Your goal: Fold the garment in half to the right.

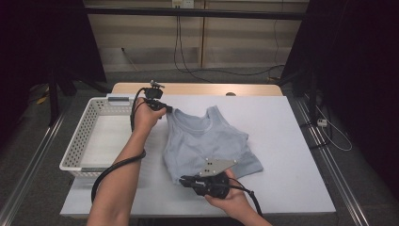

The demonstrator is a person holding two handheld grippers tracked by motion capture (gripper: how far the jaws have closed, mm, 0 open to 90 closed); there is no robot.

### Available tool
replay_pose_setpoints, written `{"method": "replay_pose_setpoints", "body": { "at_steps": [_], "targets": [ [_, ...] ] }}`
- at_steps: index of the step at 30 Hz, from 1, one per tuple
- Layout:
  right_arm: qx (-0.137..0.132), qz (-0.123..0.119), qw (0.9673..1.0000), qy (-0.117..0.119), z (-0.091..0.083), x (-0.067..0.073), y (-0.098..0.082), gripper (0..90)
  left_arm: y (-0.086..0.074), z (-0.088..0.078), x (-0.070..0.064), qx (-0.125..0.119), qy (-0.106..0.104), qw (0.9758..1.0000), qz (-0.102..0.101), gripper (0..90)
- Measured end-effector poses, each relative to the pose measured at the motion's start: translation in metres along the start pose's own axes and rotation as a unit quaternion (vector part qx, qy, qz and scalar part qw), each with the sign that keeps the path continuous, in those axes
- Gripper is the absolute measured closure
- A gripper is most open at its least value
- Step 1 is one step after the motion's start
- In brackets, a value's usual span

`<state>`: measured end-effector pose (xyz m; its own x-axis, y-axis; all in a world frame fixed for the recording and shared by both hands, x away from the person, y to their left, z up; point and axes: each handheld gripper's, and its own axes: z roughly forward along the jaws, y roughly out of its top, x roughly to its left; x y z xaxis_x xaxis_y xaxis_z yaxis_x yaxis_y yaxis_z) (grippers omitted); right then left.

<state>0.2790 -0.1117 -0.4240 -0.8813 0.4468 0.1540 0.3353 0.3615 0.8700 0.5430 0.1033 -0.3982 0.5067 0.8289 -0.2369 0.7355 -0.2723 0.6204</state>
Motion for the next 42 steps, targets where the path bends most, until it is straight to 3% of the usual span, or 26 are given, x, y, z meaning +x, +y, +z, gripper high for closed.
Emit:
{"method": "replay_pose_setpoints", "body": {
  "at_steps": [20,29,42],
  "targets": [
    [-0.016,0.001,0.9998,0.010,0.009,0.004,0.013,85.8,0.010,-0.030,0.011,0.010,0.013,0.9998,-0.009,86.4],
    [-0.023,0.002,0.9995,0.020,0.011,0.005,0.017,85.8,0.010,-0.036,0.017,0.017,0.019,0.9995,-0.019,86.5],
    [-0.044,0.009,0.9989,0.016,0.002,0.001,0.024,85.8,0.011,-0.044,0.020,0.019,0.028,0.9992,-0.020,86.4]
  ]
}}
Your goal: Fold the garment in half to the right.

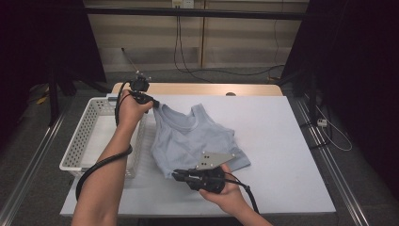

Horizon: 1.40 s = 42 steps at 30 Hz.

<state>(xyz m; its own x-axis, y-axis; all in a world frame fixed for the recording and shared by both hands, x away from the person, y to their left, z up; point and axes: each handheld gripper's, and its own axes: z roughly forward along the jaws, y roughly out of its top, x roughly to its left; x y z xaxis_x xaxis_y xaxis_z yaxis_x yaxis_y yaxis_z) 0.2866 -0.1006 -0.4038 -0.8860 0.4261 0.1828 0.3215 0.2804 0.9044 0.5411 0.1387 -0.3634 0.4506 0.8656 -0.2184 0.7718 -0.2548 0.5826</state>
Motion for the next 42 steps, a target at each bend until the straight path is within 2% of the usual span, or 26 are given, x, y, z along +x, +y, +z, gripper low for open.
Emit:
{"method": "replay_pose_setpoints", "body": {
  "at_steps": [6,15,18,25,30,42],
  "targets": [
    [-0.009,0.004,1.0000,-0.003,-0.005,-0.002,0.004,85.8,-0.002,-0.001,0.005,0.004,0.004,0.9998,-0.016,86.4],
    [-0.015,0.007,0.9999,-0.003,-0.007,-0.002,0.009,85.9,-0.003,-0.006,0.008,0.009,0.009,0.9998,-0.017,86.4],
    [-0.017,0.004,0.9998,-0.004,-0.008,0.000,0.012,85.9,-0.003,-0.007,0.011,0.017,0.011,0.9996,-0.018,86.4],
    [-0.025,0.009,0.9997,-0.003,-0.008,0.001,0.017,85.9,-0.001,-0.010,0.013,0.016,0.010,0.9996,-0.023,86.4],
    [-0.023,0.009,0.9997,-0.002,-0.008,0.001,0.019,85.9,0.002,-0.014,0.015,0.018,0.016,0.9995,-0.018,86.4],
    [-0.021,0.002,0.9998,0.002,-0.002,0.006,0.026,86.0,0.004,-0.022,0.021,0.021,0.017,0.9993,-0.027,86.4]
  ]
}}
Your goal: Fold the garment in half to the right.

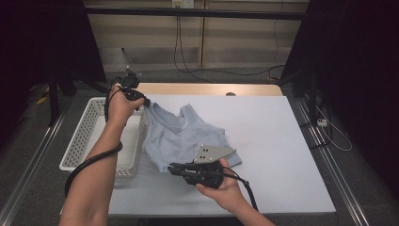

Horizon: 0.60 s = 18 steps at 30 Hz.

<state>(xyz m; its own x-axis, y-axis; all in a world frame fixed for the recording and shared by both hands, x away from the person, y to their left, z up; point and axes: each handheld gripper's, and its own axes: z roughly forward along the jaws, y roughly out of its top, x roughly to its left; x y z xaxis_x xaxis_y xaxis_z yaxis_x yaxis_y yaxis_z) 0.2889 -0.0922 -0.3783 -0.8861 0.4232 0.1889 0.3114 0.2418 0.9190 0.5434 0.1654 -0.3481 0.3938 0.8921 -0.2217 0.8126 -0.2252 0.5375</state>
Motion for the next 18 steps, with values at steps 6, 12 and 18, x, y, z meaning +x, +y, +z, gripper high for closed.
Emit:
{"method": "replay_pose_setpoints", "body": {
  "at_steps": [6,12,18],
  "targets": [
    [0.002,-0.001,1.0000,0.005,0.0042,0.0018,-0.0003,86.0,-0.0031,-0.0030,0.0050,0.001,0.002,1.0000,-0.003,86.4],
    [0.003,-0.001,0.9999,0.010,0.0067,0.0023,-0.0003,86.0,-0.0044,-0.0059,0.0067,0.002,0.002,1.0000,-0.005,86.4],
    [0.003,-0.001,0.9999,0.015,0.0097,0.0035,-0.0010,85.9,-0.0061,-0.0104,0.0089,0.005,0.005,0.9999,-0.009,86.5]
  ]
}}
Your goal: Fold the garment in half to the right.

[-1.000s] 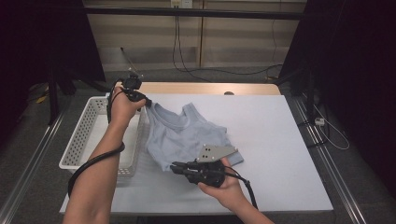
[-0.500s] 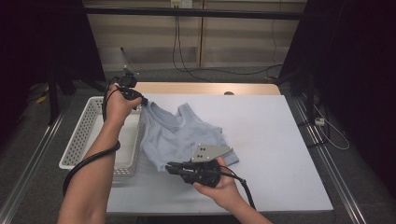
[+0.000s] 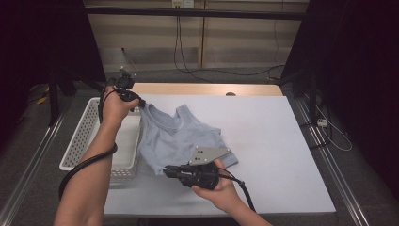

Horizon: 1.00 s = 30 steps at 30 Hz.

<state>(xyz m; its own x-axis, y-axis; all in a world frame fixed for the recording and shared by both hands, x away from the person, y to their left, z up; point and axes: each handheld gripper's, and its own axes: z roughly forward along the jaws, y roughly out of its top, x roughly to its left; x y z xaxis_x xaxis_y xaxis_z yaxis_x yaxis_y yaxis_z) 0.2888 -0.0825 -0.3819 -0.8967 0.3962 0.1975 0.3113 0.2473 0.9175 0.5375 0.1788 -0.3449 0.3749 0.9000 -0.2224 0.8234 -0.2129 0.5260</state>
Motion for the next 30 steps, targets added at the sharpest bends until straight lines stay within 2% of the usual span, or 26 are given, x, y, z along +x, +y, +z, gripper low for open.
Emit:
{"method": "replay_pose_setpoints", "body": {
  "at_steps": [5,8,16,24,30],
  "targets": [
    [-0.003,0.003,1.0000,-0.001,-0.002,-0.003,-0.002,85.9,-0.001,0.001,0.001,-0.001,0.006,1.0000,-0.006,86.3],
    [-0.004,0.008,0.9999,-0.005,-0.006,-0.007,-0.005,85.9,-0.001,0.004,0.000,0.002,0.013,0.9999,-0.003,86.2],
    [-0.003,0.017,0.9994,-0.029,-0.022,-0.019,-0.015,86.0,0.001,0.012,-0.005,0.005,0.033,0.9994,-0.006,86.0],
    [-0.002,0.023,0.9986,-0.048,-0.034,-0.029,-0.023,86.1,0.004,0.017,-0.013,-0.001,0.040,0.9992,-0.005,85.5],
    [0.001,0.027,0.9979,-0.059,-0.039,-0.032,-0.027,86.2,0.005,0.019,-0.016,-0.006,0.043,0.9989,-0.016,84.8]
  ]
}}
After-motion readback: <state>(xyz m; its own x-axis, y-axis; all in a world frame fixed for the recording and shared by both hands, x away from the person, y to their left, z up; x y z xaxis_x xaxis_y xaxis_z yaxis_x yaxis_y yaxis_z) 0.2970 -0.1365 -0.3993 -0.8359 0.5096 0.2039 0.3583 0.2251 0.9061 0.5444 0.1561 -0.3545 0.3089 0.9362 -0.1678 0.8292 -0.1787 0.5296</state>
